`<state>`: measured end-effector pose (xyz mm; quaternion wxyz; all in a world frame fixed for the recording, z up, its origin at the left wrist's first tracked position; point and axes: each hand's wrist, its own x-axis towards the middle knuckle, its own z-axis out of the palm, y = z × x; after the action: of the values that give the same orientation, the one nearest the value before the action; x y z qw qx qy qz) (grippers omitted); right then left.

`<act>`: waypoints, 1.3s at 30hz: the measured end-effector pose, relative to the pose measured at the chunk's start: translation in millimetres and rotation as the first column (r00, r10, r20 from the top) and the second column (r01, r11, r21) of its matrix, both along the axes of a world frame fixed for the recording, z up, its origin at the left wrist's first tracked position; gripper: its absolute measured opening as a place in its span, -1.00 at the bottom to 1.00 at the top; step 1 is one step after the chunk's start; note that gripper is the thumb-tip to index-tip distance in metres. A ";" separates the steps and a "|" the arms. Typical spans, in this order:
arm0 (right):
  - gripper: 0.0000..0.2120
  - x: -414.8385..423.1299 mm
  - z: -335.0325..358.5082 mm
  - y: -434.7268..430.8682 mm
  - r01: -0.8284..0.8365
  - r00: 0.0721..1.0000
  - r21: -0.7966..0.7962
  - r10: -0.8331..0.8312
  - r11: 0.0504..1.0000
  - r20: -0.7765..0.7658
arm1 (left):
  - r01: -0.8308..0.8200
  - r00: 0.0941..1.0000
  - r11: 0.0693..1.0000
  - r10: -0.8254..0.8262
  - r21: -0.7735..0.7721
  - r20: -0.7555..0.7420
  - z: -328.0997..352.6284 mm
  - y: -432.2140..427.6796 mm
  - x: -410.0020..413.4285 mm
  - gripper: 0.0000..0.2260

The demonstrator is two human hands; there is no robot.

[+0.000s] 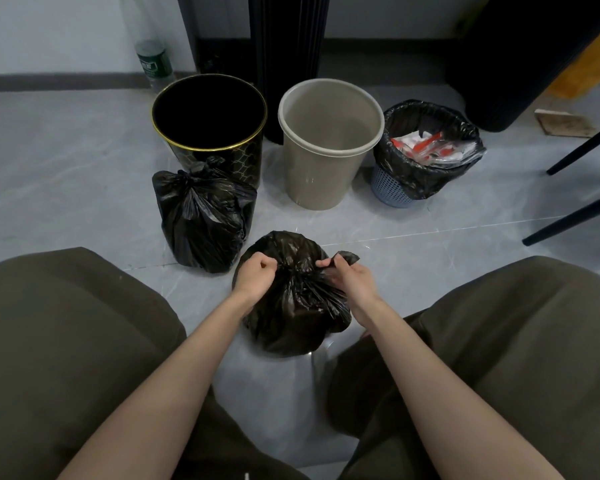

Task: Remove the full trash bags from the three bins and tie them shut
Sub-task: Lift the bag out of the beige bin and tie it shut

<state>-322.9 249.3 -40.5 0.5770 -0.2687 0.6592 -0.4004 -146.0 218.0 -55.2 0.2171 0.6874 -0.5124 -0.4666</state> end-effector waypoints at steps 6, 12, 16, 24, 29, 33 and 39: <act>-0.61 8.3 4.4 0.0 0.120 0.959 0.035 -0.125 0.992 0.254 | -0.047 0.997 0.995 0.051 0.094 -0.050 -4.9 2.6 -5.1 -0.78; -0.61 4.7 -17.5 6.3 0.291 0.888 0.271 -0.365 0.917 0.279 | -0.309 0.728 0.781 0.561 0.542 -0.394 -6.7 4.8 0.9 -0.67; -0.63 0.5 -24.5 6.4 0.376 0.839 0.331 -0.470 0.865 0.274 | -0.346 0.686 0.735 0.622 0.582 -0.378 -9.2 5.1 12.6 -0.68; -0.62 6.1 0.8 -11.4 0.050 0.996 0.027 -0.052 0.998 0.070 | -0.008 0.976 1.000 0.003 -0.023 -0.218 13.2 0.5 -9.9 -0.79; -0.63 10.5 9.3 -14.9 -0.031 0.999 -0.084 0.028 0.996 -0.031 | 0.042 0.977 0.992 -0.065 -0.116 -0.202 8.8 4.1 -19.3 -0.78; -0.65 5.9 18.3 -16.5 -0.099 0.980 -0.132 0.074 0.986 -0.187 | -0.023 0.976 0.998 0.011 -0.053 -0.217 -3.2 5.4 -22.7 -0.85; -0.73 6.9 29.0 -23.3 -0.233 0.955 -0.160 0.195 0.959 -0.223 | 0.290 0.956 0.955 -0.286 -0.058 0.063 -20.2 6.7 -20.0 -0.76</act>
<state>-316.0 226.0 -11.6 0.5187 -0.4309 0.6421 -0.3647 -166.0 224.7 -75.4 0.1558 0.6101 -0.6282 -0.4570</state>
